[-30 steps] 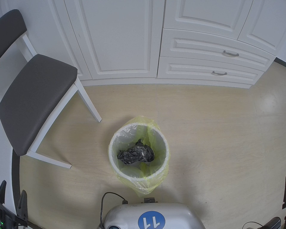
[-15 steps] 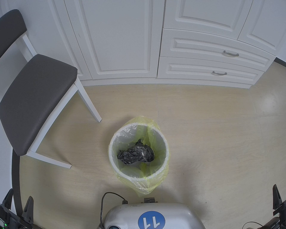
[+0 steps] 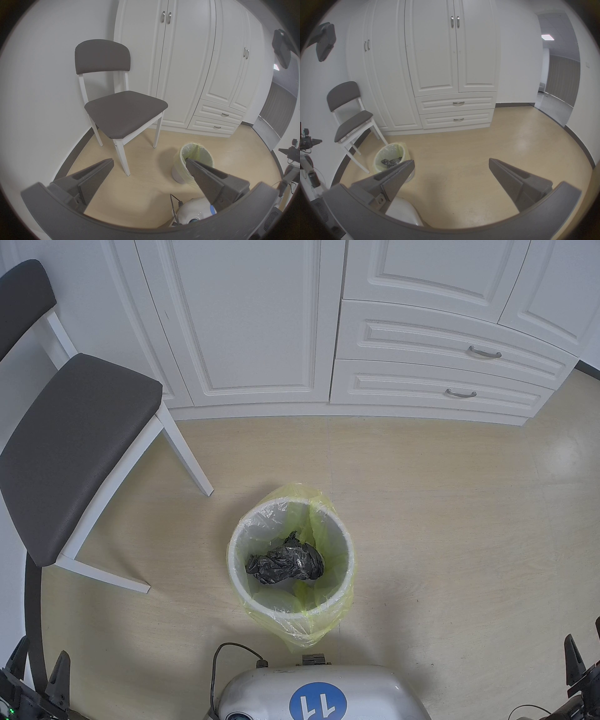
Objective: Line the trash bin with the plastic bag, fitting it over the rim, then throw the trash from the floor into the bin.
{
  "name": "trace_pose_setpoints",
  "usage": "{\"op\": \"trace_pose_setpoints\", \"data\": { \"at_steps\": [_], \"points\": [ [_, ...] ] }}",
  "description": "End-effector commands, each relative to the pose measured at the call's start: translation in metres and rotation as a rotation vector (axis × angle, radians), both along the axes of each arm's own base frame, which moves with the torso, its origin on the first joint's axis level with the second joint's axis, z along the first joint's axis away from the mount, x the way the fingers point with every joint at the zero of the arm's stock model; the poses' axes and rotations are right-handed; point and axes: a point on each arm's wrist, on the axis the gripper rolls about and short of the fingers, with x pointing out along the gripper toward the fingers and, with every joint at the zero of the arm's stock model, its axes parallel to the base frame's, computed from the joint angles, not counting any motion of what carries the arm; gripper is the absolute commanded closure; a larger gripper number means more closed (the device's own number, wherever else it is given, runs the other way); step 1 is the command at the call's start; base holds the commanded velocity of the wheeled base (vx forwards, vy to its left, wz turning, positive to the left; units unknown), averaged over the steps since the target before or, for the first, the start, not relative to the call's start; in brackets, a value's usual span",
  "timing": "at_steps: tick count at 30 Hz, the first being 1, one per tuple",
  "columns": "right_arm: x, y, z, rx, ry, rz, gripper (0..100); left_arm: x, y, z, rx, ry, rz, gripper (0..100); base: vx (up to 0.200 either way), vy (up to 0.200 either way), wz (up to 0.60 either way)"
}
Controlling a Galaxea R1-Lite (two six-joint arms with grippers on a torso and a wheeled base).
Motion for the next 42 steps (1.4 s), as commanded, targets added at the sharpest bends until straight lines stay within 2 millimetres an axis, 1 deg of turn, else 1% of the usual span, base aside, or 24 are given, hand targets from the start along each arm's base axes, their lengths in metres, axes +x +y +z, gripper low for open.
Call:
{"op": "trace_pose_setpoints", "data": {
  "at_steps": [1,5,11,17,22,23,25,33,35,37,42],
  "points": [
    [0.0002,0.0007,-0.005,-0.004,0.004,0.03,0,0.0013,0.0001,-0.0049,-0.005,0.02,-0.001,0,0.0,0.0,0.0],
    [0.0002,0.0014,-0.005,-0.015,0.004,0.06,0,0.0011,-0.0002,-0.005,-0.002,0.018,-0.015,0,0.0,0.0,0.0],
    [0.0002,0.0016,-0.0051,-0.022,0.005,0.071,0,0.0009,-0.0024,-0.0051,-0.002,0.018,-0.113,0,0.0,0.0,0.0],
    [0.0001,0.0023,-0.0053,-0.018,0.006,0.106,0,0.0008,-0.0027,-0.0051,0.004,0.018,-0.125,0,0.0,0.0,0.0],
    [0.0,0.0014,-0.0048,-0.029,0.005,0.059,0,0.0009,-0.0024,-0.0051,0.021,0.017,-0.112,0,0.0,0.0,0.0],
    [0.0005,0.0002,-0.0098,-0.06,0.05,0.009,0,0.001,-0.0021,-0.0056,0.059,0.026,-0.103,0,0.0,0.0,0.0],
    [0.0002,0.0001,-0.0112,-0.052,0.071,0.007,0,0.001,-0.0019,-0.0061,0.085,0.03,-0.092,0,0.0,0.0,0.0],
    [0.0002,0.0002,-0.0113,-0.059,0.073,0.011,0,0.0009,-0.002,-0.0061,0.088,0.028,-0.101,0,0.0,0.0,0.0],
    [0.0003,0.0003,-0.0118,-0.06,0.075,0.013,0,0.0006,-0.0018,-0.0064,0.088,0.028,-0.112,0,0.0,0.0,0.0],
    [0.0004,0.0003,-0.0122,-0.059,0.076,0.013,0,-0.0041,-0.0005,-0.0072,0.095,-0.025,-0.195,0,0.0,0.0,0.0],
    [0.0004,0.0002,-0.0122,-0.059,0.076,0.011,0,-0.0078,-0.0006,-0.0082,0.114,-0.03,-0.192,0,0.0,0.0,0.0]
  ]
}}
